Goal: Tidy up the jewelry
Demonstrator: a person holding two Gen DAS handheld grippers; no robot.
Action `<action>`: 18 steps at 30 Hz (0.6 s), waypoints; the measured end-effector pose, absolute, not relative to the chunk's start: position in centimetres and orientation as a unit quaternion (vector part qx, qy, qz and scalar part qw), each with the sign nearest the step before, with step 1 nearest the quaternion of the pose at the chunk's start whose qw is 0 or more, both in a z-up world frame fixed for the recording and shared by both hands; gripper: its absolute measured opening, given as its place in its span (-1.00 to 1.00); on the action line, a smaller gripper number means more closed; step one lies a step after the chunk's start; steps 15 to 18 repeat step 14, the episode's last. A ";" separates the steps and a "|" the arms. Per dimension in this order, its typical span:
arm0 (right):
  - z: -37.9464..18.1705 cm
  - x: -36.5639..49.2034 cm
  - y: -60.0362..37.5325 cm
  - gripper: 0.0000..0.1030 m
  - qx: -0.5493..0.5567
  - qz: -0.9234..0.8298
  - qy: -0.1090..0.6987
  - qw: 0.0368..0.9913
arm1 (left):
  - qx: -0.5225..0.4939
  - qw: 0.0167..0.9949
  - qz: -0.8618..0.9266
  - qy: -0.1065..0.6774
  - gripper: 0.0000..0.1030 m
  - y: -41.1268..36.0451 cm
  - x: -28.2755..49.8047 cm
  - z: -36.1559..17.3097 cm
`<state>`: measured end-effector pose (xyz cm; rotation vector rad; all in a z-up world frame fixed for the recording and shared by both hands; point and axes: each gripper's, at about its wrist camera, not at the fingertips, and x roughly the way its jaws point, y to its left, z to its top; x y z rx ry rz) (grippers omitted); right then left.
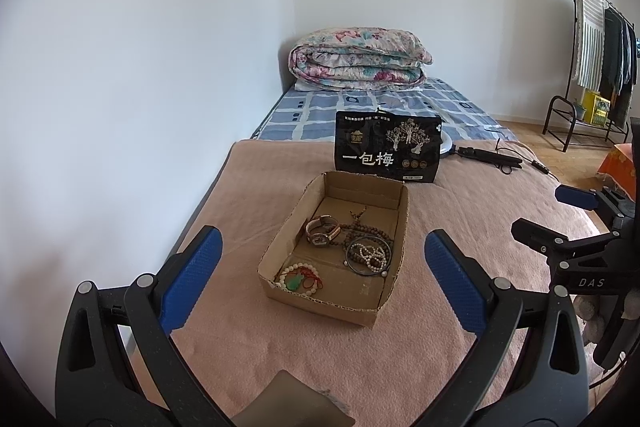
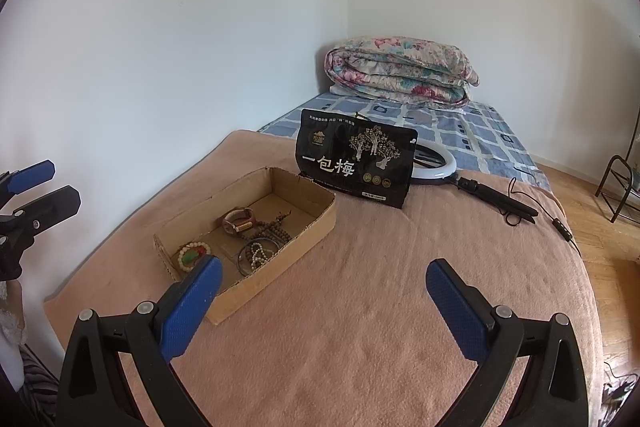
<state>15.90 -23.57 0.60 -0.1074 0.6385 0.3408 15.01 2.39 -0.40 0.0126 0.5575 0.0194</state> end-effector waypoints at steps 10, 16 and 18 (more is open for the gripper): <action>0.7 15.8 -23.6 1.00 -0.053 0.167 0.312 0.934 | 0.008 0.963 0.010 0.269 0.99 2.2 14.8 -0.1; 0.7 15.8 -23.6 1.00 -0.052 0.167 0.312 0.934 | 0.007 0.963 0.011 0.269 0.99 2.4 14.9 0.1; 0.7 15.8 -23.6 1.00 -0.052 0.167 0.312 0.934 | 0.007 0.963 0.011 0.269 0.99 2.4 14.9 0.1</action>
